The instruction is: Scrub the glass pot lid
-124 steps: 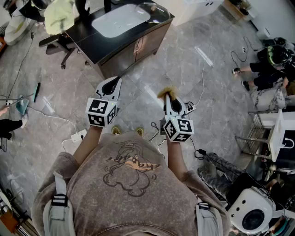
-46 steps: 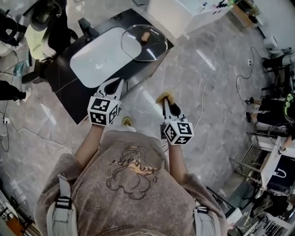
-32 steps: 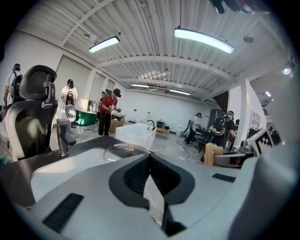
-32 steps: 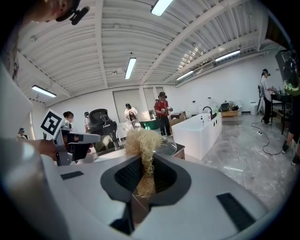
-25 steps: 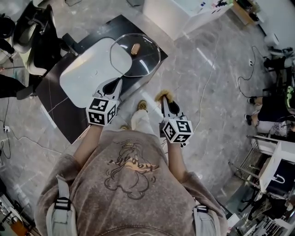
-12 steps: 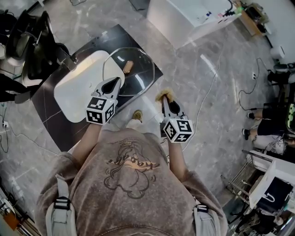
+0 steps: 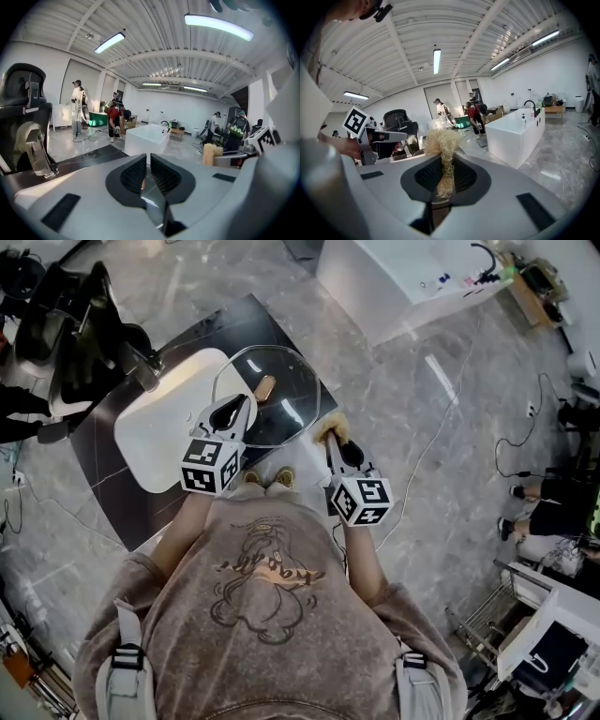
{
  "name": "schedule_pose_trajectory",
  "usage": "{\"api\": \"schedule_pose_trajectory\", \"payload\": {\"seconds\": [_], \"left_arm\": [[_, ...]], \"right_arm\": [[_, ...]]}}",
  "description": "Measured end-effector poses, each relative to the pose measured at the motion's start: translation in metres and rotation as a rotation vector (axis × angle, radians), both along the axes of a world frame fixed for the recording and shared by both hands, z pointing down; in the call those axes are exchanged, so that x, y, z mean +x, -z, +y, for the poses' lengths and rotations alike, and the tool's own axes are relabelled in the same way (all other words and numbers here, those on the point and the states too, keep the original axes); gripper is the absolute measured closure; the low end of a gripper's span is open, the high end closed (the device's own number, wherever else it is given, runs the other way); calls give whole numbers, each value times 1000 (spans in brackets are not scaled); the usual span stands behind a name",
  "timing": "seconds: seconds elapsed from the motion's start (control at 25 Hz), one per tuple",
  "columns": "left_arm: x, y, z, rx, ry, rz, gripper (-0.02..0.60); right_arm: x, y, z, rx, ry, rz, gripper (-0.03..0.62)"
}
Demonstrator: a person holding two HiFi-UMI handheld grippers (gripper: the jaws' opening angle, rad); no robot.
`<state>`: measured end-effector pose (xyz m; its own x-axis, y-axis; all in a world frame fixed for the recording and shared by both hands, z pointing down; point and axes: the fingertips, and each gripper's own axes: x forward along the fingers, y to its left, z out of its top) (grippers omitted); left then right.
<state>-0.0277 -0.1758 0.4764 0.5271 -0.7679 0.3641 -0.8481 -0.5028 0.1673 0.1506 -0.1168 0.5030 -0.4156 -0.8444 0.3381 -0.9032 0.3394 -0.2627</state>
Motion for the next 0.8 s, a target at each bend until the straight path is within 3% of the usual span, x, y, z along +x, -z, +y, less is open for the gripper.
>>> {"api": "schedule_pose_trajectory", "payload": {"seconds": [0.12,0.4,0.8], "left_arm": [[0,-3,-9,-20,-23,13,541],[6,-13,-31,-20,-34,16,276],[20,-73,-54,-146,-116,-137,268]], "right_arm": [[-8,1,-8,-3,-3,2,546],[-4,1,-18,2,-32,8,546],[1,-2,-32,5,-62,3,546]]}}
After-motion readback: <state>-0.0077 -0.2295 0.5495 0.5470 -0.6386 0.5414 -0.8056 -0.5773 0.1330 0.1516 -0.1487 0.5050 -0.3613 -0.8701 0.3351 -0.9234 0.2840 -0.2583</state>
